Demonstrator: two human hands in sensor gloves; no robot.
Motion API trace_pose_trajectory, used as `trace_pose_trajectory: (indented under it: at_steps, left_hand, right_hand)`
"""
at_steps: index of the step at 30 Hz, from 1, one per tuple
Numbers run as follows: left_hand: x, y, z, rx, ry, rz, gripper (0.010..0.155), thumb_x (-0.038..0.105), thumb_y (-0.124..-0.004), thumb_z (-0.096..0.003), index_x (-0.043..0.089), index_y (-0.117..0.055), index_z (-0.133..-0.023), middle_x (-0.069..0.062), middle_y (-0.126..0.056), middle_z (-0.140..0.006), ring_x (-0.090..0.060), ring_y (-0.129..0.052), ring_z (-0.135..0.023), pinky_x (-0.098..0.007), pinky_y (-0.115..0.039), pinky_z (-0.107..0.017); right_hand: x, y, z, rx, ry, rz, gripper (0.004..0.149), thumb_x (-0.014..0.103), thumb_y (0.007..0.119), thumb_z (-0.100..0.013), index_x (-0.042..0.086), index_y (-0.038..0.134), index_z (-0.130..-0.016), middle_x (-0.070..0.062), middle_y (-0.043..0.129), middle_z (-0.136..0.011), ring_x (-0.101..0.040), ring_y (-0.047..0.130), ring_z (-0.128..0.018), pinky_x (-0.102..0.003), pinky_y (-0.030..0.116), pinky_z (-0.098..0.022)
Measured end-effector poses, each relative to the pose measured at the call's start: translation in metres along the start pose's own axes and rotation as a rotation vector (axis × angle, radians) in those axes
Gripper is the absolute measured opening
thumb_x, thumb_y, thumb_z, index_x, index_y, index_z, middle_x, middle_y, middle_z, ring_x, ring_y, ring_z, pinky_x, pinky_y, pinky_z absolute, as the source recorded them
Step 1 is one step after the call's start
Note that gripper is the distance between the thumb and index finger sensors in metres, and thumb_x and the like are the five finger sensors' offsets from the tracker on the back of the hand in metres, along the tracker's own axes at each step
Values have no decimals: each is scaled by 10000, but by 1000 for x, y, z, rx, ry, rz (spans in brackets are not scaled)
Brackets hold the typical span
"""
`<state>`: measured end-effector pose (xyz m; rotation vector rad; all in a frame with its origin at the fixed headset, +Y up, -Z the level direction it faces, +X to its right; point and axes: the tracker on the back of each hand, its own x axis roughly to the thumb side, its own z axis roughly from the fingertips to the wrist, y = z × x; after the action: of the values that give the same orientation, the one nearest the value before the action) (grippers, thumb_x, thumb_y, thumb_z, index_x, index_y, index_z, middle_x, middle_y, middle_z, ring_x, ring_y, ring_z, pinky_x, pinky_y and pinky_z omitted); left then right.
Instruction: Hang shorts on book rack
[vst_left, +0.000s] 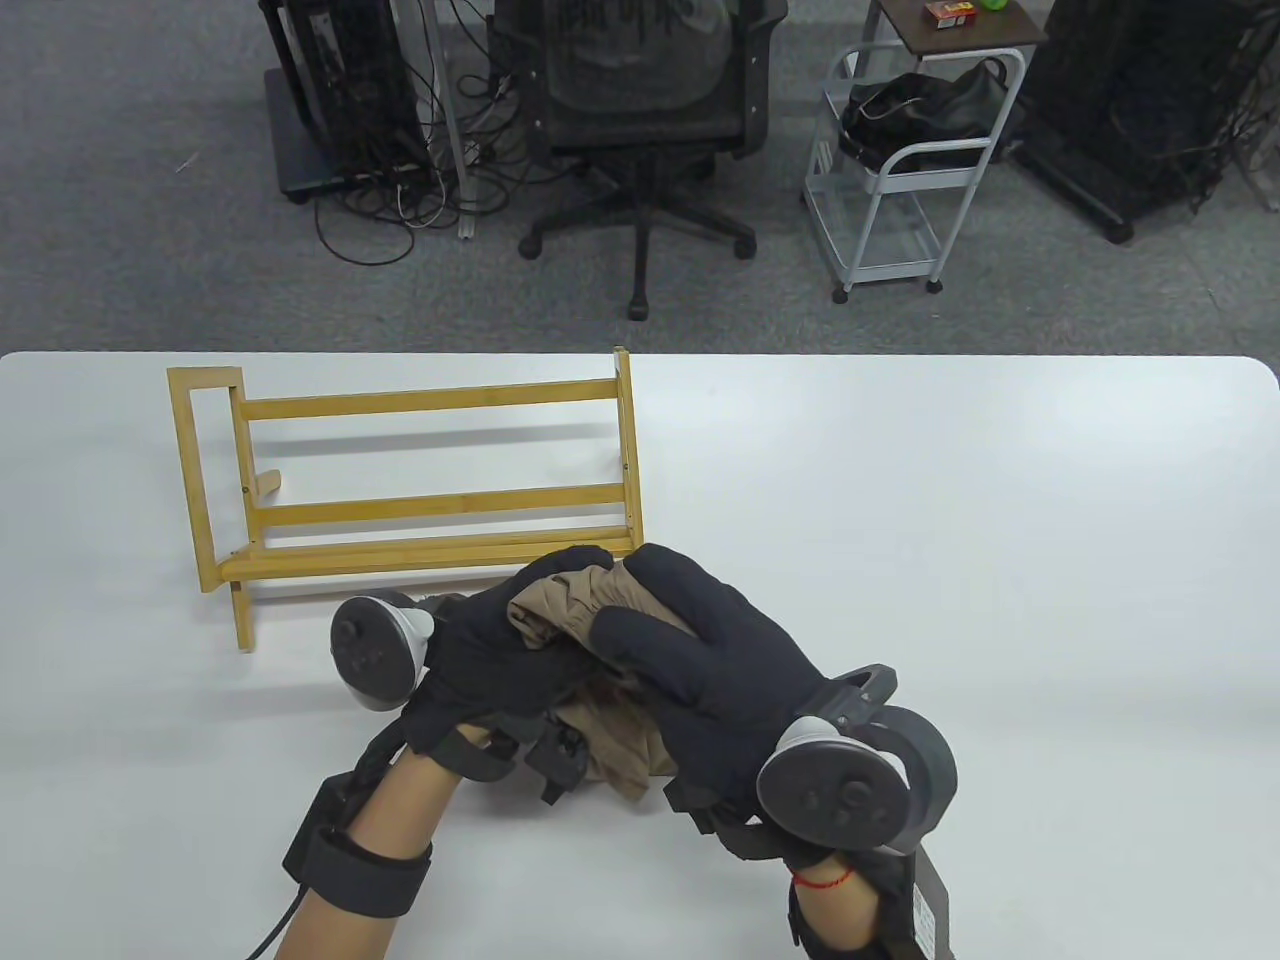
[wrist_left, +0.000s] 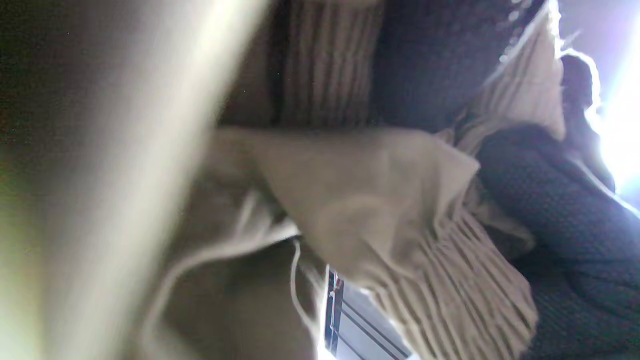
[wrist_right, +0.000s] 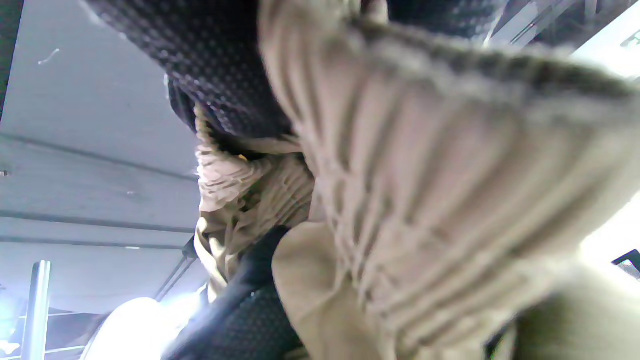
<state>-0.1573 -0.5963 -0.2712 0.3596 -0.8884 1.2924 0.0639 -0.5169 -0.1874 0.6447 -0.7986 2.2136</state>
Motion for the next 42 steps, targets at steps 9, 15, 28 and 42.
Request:
trace_pose_trajectory:
  at_steps: [9,15,28,42]
  left_hand:
    - [5,8,4,87,15,-57,468,342,-934,-444,299,-790,-887,2,-940,-817,-214,-1069,-539,-415,-900,-407]
    - [7,15,5,78,49,-66,467,355,-936,-443,293,-798,-885,-3,-947,-807,-217,-1068,-524,-416,-894,-392]
    - [16,61,11,191,85,-191,467,375,-935,-438,300,-806,-881,7,-955,-796,-210,-1064,-509,-406,-885,-381]
    - [24,83,17,251,95,-217,468,378,-931,-443,317,-799,-888,19,-941,-816,-213,-1048,-541,-409,-869,-409]
  right_hand:
    - [-3,1,1,38,8,-6,426,328,847,-468,487,763,-853,31,688,-1101,-280,917,-823,-372,869,-592]
    - [-4,-1,1,59,10,-1,498,363,842,-463,464,700,-930,9,683,-1111,-285,905,-850,-380,862,-608]
    - [-19,-28,22,-12,-6,254,620,489,833,-421,384,646,-1003,13,686,-1127,-305,762,-1008,-464,719,-725]
    - [-83,-22,57,19,108,433,570,479,818,-421,375,696,-968,26,711,-1109,-306,705,-1038,-483,656,-750]
